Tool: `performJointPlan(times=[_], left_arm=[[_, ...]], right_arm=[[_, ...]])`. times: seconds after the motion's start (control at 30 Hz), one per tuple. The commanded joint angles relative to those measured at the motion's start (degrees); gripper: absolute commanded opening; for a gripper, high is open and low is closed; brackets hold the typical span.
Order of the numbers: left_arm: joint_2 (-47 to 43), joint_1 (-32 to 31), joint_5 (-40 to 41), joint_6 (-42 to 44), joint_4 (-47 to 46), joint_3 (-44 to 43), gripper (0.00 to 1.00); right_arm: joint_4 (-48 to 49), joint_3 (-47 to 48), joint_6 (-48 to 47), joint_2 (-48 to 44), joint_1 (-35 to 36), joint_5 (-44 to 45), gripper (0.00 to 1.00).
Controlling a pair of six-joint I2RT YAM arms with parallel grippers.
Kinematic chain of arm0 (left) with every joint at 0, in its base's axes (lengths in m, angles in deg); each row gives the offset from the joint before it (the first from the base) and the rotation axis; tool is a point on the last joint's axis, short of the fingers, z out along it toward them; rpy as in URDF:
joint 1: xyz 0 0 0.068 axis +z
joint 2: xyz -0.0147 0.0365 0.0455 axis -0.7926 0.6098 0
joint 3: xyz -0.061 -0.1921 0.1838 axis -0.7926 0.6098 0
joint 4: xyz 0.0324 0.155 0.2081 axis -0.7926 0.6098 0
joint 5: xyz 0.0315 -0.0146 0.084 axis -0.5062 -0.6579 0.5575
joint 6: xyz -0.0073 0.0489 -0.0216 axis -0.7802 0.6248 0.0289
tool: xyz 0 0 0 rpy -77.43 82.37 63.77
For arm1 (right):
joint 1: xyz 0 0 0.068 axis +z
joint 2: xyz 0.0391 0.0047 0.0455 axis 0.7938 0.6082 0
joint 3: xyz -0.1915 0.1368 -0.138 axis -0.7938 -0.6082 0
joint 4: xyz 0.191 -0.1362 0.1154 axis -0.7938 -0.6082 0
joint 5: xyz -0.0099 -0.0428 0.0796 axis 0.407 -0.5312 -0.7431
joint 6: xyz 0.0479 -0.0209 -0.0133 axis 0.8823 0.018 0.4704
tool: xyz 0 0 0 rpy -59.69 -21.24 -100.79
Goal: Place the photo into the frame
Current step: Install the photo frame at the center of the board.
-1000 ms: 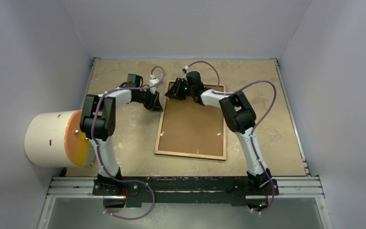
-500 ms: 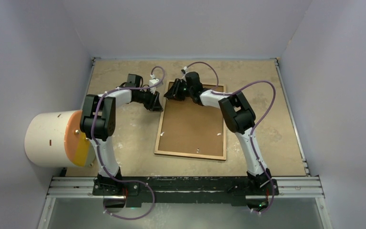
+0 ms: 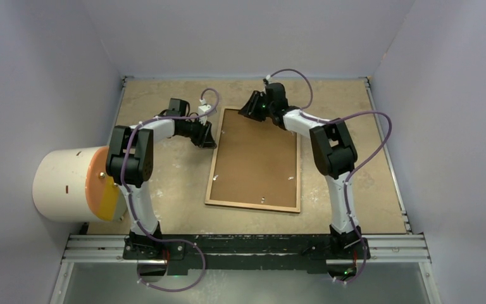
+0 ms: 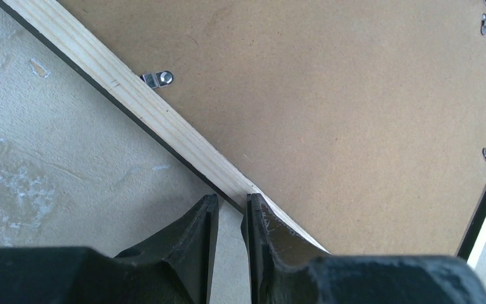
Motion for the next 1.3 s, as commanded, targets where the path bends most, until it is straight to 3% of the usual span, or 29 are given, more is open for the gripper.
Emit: performJointPlan(times=[0.0, 1.27], left_arm=[[-0.04, -0.21, 3.38, 3.18, 0.11, 1.81, 0.25], [-0.83, -0.24, 2.32, 4.99, 1.09, 2.53, 0.23]], right_arm=[[-2.49, -3.05, -3.19, -3.63, -0.49, 6.04, 0.39], [-1.82, 5.84, -2.43, 6.27, -2.85, 13.67, 0.27]])
